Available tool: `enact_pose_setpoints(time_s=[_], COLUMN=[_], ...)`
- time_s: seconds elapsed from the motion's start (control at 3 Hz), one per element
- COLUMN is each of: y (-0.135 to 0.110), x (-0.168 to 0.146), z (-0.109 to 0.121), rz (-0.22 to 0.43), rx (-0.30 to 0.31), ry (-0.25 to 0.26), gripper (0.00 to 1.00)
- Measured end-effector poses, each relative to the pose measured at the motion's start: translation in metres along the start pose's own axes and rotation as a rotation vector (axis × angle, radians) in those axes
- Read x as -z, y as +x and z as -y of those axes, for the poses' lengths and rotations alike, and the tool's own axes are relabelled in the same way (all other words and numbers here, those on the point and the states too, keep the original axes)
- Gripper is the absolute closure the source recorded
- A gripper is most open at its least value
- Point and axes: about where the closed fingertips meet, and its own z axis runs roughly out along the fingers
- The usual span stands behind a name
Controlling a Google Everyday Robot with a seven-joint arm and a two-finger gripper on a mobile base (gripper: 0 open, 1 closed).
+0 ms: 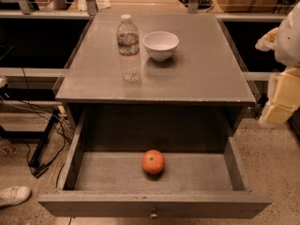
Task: Pick orange from top drawer and place on counter
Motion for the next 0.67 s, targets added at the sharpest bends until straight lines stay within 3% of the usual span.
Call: enact_pose_setpoints(time_s=[0.33,0.67], y=[0.000,-0.012], x=[0.000,-0.001], z=[0.000,-0.001], rz=[0.000,-0.018], rx=[0.000,0.014], ry=[0.000,0.048], gripper=[0.00,0.00])
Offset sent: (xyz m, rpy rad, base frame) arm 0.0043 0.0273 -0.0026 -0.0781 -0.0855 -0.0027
